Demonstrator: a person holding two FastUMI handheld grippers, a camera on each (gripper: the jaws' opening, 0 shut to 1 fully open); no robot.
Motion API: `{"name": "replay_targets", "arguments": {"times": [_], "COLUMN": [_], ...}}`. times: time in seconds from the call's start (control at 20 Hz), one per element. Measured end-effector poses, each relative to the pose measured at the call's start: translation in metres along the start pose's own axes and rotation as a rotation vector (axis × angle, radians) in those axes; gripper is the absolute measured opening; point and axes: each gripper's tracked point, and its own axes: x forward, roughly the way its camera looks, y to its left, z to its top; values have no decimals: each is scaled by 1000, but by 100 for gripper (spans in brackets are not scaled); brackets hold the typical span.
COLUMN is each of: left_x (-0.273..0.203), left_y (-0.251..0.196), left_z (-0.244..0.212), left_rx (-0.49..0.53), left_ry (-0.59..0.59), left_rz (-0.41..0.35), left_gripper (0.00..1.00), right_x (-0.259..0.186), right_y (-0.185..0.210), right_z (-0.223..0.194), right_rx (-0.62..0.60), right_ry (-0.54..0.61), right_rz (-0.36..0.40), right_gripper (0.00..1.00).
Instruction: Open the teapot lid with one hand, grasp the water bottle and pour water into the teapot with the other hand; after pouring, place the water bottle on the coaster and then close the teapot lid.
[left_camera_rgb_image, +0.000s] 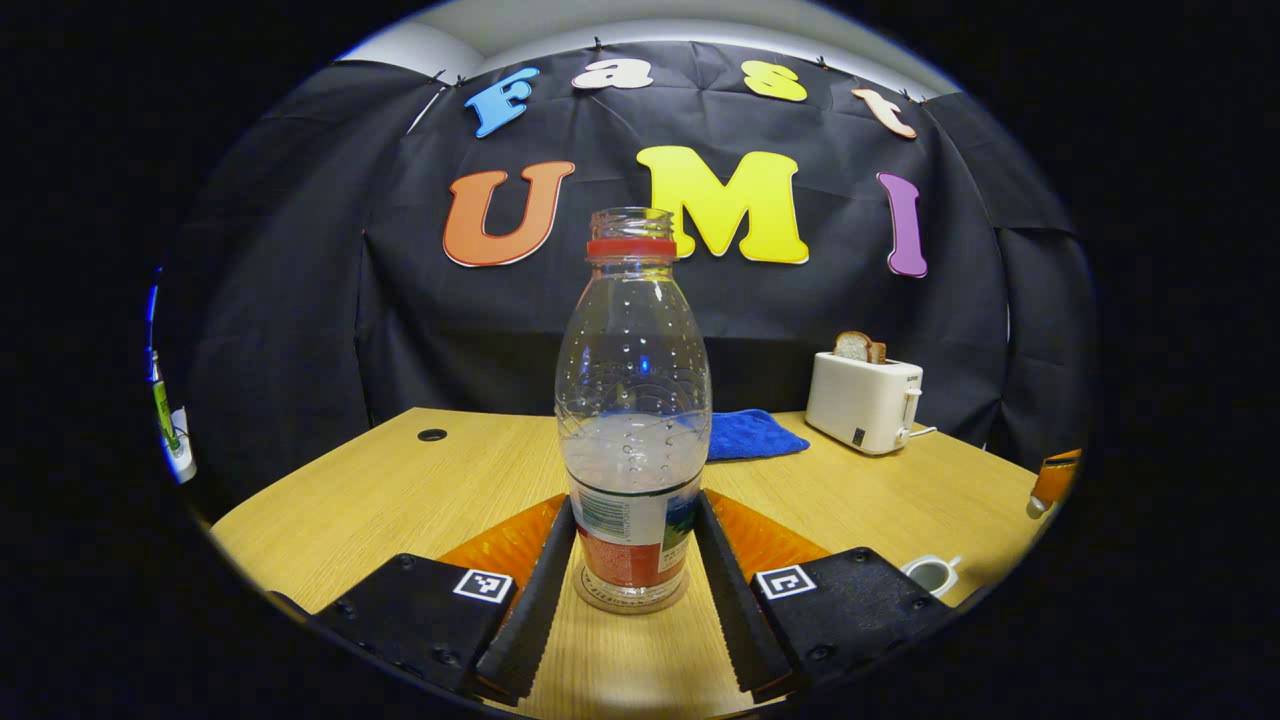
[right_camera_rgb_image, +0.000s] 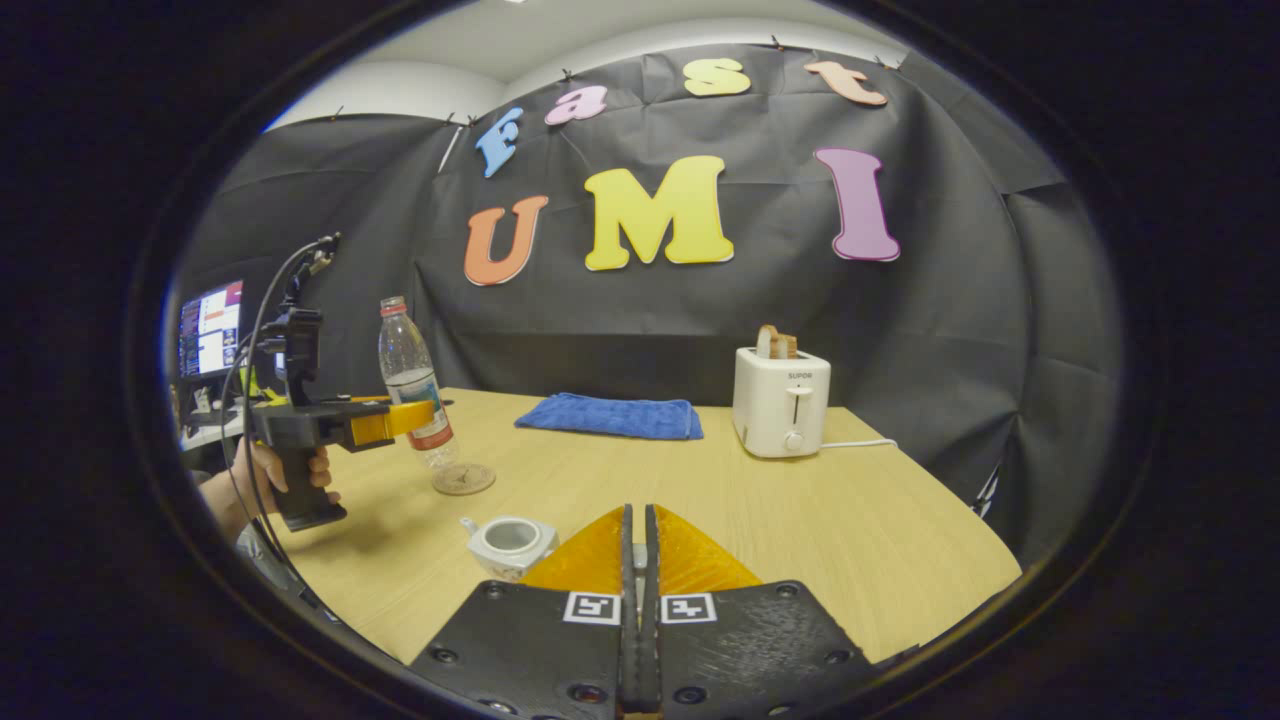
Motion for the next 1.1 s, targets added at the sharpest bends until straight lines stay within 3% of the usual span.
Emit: {"name": "replay_targets", "arguments": {"times": [0.7,1.1], "left_x": [31,28], "left_y": [-1,-5], "left_z": [-33,-34], "left_rx": [34,29], "left_ry": [112,127], "left_rz": [-13,-20], "left_gripper": [77,99], "right_x": [7,7], "right_y": [-7,-2], "right_z": [-11,-12], "right_rx": [1,-3], "right_ry": [29,34], "right_rz": [-19,-10], "right_gripper": [0,0]}}
